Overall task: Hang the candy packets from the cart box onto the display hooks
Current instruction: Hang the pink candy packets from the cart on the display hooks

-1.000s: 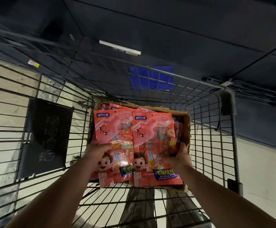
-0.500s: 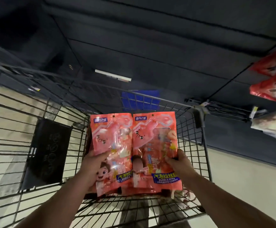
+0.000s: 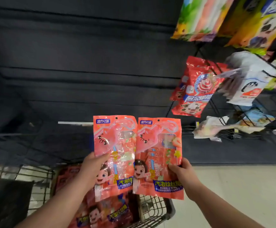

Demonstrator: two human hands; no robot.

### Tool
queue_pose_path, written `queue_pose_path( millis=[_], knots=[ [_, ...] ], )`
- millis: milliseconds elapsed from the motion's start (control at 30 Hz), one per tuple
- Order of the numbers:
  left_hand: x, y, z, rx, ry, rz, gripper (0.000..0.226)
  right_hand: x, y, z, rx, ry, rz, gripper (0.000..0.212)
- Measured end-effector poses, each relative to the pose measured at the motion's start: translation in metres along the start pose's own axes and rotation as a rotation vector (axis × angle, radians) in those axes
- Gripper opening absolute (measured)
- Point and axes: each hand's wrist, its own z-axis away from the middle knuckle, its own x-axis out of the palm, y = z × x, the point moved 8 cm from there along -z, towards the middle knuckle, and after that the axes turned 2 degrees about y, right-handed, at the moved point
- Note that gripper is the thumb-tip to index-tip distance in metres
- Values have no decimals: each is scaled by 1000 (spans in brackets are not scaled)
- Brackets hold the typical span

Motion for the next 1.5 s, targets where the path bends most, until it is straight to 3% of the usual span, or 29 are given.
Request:
queue_pose_path(
  millis=[167, 467, 500, 600, 633, 767, 1067, 1500],
  knots=[
    [72, 18, 24, 60, -128, -49, 14, -74, 1, 20, -38, 93, -97, 19],
    [255, 0, 133, 109, -356, -120, 14, -268, 44, 92, -89, 310, -276, 19],
    [273, -4, 148, 110, -392, -123, 18, -289, 51, 101, -94, 337, -287, 20],
    [326, -23, 182, 92, -503, -125, 56, -348, 64, 124, -120, 397, -312, 19],
    [342, -28, 194, 93, -529, -141, 56, -365, 68, 132, -126, 422, -320, 18],
    [398, -43, 247, 136, -533, -217, 17, -436, 87, 162, -141, 499, -345, 14],
    [481, -52, 302, 193, -605, -340, 17, -530, 111, 191, -158, 737, -239, 12],
    [647, -49, 319, 145, -793, -391, 13, -657, 94, 163, -132, 890, -270, 18]
  ],
)
